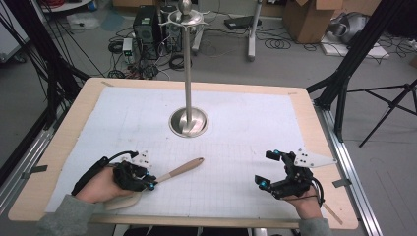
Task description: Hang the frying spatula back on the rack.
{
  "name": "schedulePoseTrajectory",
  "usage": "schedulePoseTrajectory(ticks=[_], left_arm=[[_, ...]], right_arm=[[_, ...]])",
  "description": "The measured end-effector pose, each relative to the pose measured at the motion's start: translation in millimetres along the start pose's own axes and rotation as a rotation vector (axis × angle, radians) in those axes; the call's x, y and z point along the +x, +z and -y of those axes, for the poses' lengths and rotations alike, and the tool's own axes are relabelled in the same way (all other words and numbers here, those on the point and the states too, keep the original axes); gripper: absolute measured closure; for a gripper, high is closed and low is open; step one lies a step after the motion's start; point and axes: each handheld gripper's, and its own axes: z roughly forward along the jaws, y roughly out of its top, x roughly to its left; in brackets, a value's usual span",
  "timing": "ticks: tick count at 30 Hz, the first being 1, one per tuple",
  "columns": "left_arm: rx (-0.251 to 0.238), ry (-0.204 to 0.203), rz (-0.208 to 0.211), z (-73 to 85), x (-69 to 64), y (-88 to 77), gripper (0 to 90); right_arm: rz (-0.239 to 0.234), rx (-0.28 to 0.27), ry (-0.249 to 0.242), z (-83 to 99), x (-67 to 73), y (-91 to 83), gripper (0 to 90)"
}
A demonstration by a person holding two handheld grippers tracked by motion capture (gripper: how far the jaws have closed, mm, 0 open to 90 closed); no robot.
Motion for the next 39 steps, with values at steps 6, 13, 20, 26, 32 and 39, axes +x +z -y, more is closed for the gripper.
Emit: schedulePoseTrajectory(ticks=[6, 13, 20, 26, 32, 39], left_arm=[[-0.019, 0.018, 0.015, -0.1, -0.5, -2.6, 77.3], [-0.075, 0.009, 0.000, 0.7, 3.9, -14.3, 77.3], [-0.132, -0.011, -0.019, 2.0, 10.9, -27.4, 77.3], [-0.169, -0.025, -0.027, -2.5, 14.8, -37.5, 77.3], [-0.207, -0.030, -0.018, -5.4, 17.6, -47.4, 77.3], [-0.209, -0.025, -0.023, -6.1, 20.1, -56.1, 77.3]], right_arm=[[0.003, -0.003, 0.000, -0.1, -0.2, -1.2, 1.1], [0.010, -0.011, -0.001, -0.5, 0.3, -2.2, 1.1], [0.006, -0.008, -0.012, -0.5, 0.2, -0.1, 1.1], [0.005, -0.002, -0.005, -0.4, 0.7, 1.5, 1.1], [0.007, -0.015, 0.000, -0.7, -0.7, -0.4, 1.1], [0.006, -0.014, 0.000, -0.9, -2.5, 0.7, 1.1]])
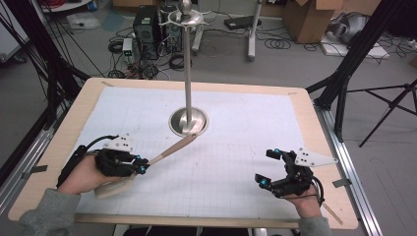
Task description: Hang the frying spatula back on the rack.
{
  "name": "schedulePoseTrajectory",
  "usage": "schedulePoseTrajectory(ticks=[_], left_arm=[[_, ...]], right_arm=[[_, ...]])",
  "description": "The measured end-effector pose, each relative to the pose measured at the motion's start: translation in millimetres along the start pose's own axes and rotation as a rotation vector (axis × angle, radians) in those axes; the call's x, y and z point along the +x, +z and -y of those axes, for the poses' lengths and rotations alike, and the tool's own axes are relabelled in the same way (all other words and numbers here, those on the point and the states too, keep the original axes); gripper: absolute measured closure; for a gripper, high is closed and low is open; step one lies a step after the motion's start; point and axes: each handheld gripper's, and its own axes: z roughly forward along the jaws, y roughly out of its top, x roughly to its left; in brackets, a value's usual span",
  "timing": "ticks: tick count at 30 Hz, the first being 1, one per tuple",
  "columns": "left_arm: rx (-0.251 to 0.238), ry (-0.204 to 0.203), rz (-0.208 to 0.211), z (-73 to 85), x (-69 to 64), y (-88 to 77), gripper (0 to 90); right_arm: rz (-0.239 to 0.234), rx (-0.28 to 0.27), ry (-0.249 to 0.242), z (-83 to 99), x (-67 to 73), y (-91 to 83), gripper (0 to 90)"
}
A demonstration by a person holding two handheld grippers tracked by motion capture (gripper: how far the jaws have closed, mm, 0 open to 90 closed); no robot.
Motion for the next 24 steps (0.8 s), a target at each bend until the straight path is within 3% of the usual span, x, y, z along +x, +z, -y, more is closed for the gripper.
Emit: schedulePoseTrajectory(ticks=[4, 7, 10, 20, 24], left_arm=[[-0.016, 0.014, -0.001, -6.7, 0.8, -11.2, 77.3], [-0.031, 0.022, -0.029, -12.3, 0.6, -17.9, 77.3], [-0.069, 0.019, -0.033, -19.4, 0.3, -24.9, 77.3], [-0.087, 0.029, -0.055, -38.2, 7.1, -46.2, 77.3], [-0.107, 0.039, -0.040, -40.0, 7.5, -53.1, 77.3]], right_arm=[[-0.010, 0.011, -0.003, -1.0, 0.9, 4.0, 1.1], [-0.011, 0.012, -0.008, -1.3, 1.4, 5.7, 1.1], [-0.010, 0.002, -0.024, -2.9, 2.8, 6.6, 1.1], [-0.013, -0.012, -0.020, -4.6, 3.9, 4.0, 1.1], [-0.014, -0.021, -0.022, -5.2, 3.7, 3.3, 1.1]])
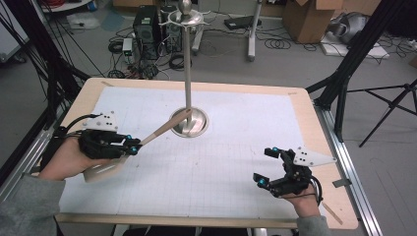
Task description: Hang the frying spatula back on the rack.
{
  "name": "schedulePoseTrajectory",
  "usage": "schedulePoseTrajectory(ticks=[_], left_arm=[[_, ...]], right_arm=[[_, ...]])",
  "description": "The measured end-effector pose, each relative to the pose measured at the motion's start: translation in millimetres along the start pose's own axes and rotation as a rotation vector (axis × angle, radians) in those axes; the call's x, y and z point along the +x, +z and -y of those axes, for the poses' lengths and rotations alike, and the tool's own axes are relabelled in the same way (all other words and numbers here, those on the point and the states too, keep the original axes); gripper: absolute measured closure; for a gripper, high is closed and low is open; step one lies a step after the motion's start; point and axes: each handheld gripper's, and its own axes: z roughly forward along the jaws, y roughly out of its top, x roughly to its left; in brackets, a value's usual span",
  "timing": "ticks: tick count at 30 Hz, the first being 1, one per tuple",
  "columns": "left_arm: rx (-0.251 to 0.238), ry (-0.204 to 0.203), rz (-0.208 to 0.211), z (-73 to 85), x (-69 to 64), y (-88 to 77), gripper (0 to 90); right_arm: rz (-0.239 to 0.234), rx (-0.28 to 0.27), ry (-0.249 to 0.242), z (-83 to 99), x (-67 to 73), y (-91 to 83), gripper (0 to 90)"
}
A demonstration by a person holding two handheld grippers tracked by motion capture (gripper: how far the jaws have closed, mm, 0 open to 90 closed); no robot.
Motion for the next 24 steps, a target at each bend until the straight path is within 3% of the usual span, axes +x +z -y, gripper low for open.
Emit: schedulePoseTrajectory(ticks=[5, 10, 13, 16, 21, 24], left_arm=[[-0.004, -0.009, -0.020, -2.0, 6.0, -9.7, 77.3], [-0.026, -0.012, -0.014, -7.7, 11.6, -18.6, 77.2], [-0.080, -0.029, 0.022, -9.7, 15.5, -23.7, 77.3], [-0.110, -0.032, 0.015, -9.7, 18.4, -28.8, 77.3], [-0.096, -0.036, -0.006, -10.1, 24.1, -32.3, 77.3], [-0.106, -0.044, 0.005, -11.2, 27.7, -34.8, 77.2]], right_arm=[[0.004, -0.003, 0.005, -0.3, -0.5, -0.9, 1.1], [0.003, -0.004, 0.010, -0.4, -0.3, -0.7, 1.1], [0.005, -0.007, 0.003, -0.5, -1.0, -0.6, 1.1], [0.003, -0.010, 0.006, -1.1, -0.7, -1.4, 1.1], [0.002, -0.013, 0.003, -1.3, -0.9, -2.0, 1.1], [0.000, -0.011, -0.002, -1.7, -0.9, -2.2, 1.1]])
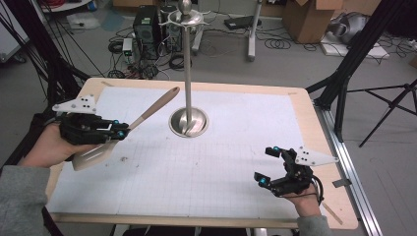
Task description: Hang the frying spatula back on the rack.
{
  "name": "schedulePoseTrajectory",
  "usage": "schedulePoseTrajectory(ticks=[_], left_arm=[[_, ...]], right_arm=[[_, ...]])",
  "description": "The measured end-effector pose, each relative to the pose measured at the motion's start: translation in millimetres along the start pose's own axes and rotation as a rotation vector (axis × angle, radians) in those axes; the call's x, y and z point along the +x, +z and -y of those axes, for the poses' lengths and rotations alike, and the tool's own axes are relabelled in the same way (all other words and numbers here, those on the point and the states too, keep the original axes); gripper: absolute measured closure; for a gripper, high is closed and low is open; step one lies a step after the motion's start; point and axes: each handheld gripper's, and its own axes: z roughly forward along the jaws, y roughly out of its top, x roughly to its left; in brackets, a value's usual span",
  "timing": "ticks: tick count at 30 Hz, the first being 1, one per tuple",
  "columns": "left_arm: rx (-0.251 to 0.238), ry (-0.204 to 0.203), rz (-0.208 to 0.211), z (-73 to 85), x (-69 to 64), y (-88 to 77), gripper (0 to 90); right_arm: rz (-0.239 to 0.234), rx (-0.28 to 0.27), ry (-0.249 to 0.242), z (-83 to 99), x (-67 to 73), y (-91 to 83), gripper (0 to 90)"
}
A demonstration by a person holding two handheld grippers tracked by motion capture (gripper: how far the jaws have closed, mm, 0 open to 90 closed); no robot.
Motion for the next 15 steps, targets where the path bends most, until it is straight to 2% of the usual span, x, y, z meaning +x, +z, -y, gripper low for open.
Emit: schedulePoseTrajectory(ticks=[2, 4, 9, 12, 15], left_arm=[[0.004, -0.015, -0.017, -1.1, 4.3, -1.4, 77.3], [0.010, -0.022, -0.033, -2.0, 8.6, -2.4, 77.3], [0.000, -0.026, -0.037, -4.2, 13.7, -5.0, 77.3], [0.000, -0.044, -0.051, -6.0, 18.1, -8.0, 77.3], [0.005, -0.067, -0.087, -7.7, 23.7, -12.5, 77.3]], right_arm=[[0.001, 0.002, 0.013, 0.0, 0.4, -0.4, 1.1], [0.000, -0.006, 0.001, -0.2, -0.2, -0.3, 1.1], [0.000, -0.006, 0.006, -0.4, -0.4, -1.0, 1.1], [0.003, -0.010, 0.008, -0.6, -0.8, -2.1, 1.1], [0.011, -0.020, 0.010, -0.5, -1.3, -4.4, 1.1]])
